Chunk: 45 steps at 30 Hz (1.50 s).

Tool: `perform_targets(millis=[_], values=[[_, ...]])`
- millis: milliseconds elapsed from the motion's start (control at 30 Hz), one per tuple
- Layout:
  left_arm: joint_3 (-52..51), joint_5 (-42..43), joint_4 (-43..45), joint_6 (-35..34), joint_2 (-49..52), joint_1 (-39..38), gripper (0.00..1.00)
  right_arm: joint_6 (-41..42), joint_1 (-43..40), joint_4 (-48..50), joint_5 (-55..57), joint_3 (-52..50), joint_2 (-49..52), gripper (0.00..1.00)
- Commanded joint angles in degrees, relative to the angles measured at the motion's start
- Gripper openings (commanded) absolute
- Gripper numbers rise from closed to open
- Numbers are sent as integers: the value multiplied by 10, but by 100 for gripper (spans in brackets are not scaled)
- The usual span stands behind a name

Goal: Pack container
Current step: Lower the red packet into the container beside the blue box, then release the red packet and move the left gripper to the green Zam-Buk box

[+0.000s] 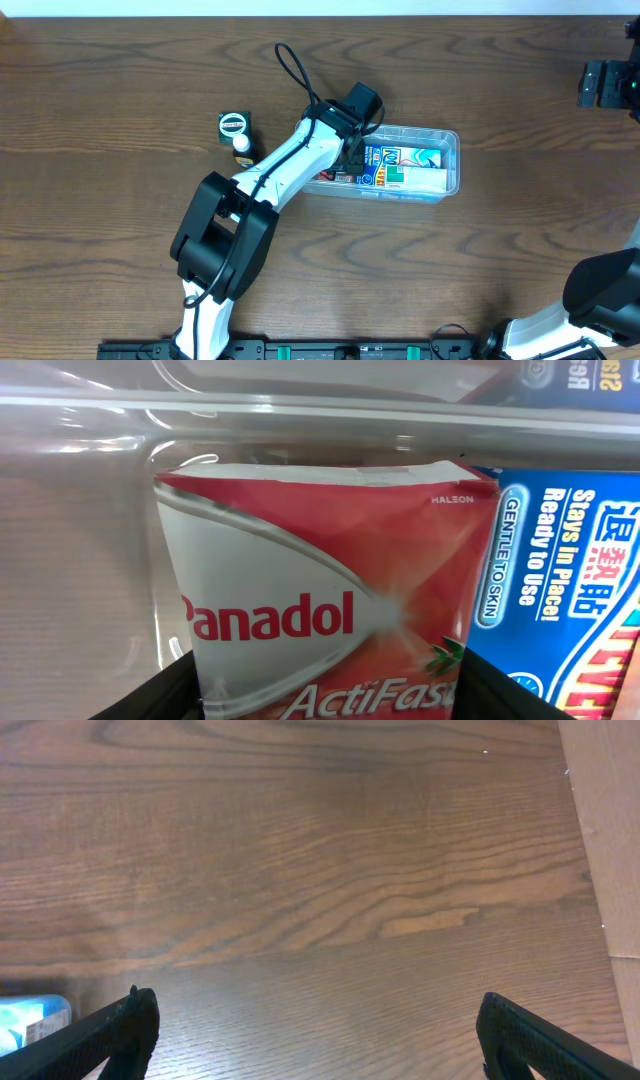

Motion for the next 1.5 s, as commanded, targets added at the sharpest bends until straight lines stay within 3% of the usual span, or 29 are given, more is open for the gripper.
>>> perform_targets(millis=[0, 400, 433, 533, 1467], values=[[-3, 0, 2, -3, 10, -3, 67, 8, -4, 0, -1, -1, -2, 99], [-3, 0, 4, -3, 10, -10, 68, 8, -4, 0, -1, -1, -2, 99], [-3, 0, 4, -3, 10, -10, 77, 8, -4, 0, -1, -1, -2, 99], [-3, 0, 4, -3, 10, -10, 79, 8, -4, 0, -1, -1, -2, 99], [-3, 25, 22, 1, 10, -9, 79, 8, -4, 0, -1, -1, -2, 99]])
